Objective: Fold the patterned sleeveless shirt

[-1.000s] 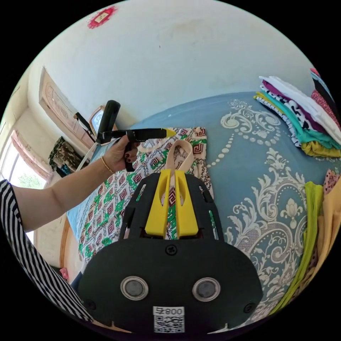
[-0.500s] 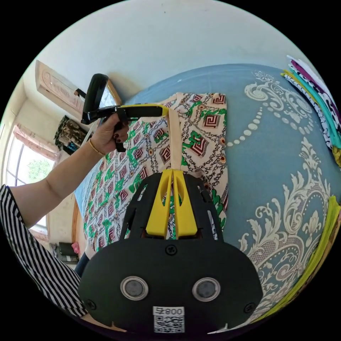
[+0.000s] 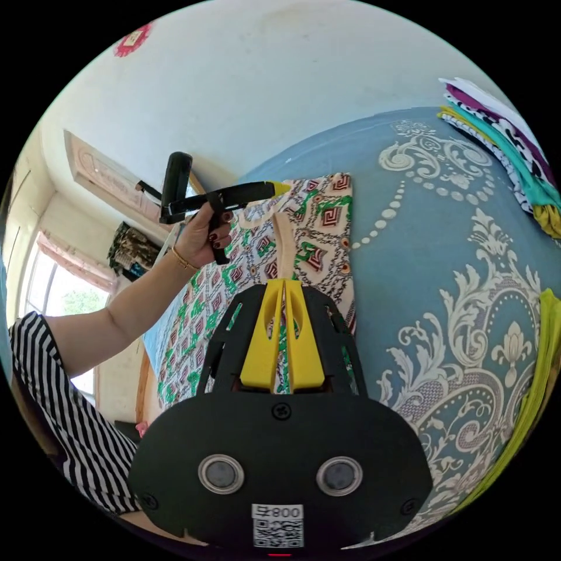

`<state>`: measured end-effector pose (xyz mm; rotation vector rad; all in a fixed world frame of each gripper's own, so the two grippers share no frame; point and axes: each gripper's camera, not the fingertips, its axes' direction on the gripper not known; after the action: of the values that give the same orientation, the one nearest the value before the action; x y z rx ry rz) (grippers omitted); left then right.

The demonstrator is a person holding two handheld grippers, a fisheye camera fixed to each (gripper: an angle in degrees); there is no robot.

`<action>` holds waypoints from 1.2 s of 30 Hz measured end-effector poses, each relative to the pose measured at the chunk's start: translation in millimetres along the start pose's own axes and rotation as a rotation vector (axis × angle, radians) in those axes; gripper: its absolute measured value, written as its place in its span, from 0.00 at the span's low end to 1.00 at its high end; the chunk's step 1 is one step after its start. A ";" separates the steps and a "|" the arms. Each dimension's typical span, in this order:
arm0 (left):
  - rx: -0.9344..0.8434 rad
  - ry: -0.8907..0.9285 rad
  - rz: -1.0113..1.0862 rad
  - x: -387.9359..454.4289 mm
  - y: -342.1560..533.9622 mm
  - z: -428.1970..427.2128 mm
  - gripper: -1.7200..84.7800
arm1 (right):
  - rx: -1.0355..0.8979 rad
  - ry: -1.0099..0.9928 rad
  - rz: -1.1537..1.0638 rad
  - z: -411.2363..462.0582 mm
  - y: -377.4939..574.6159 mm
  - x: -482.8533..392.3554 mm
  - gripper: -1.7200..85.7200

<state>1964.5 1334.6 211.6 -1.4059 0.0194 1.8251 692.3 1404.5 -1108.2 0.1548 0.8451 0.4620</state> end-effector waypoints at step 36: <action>-0.128 -0.134 0.272 131.4 26.7 -40.1 0.02 | -0.018 0.120 0.037 71.9 -17.9 -25.7 0.02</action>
<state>1974.4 1374.4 77.7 -1.4205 0.0268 2.1757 737.5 1380.4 -1048.8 0.1271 0.9568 0.5171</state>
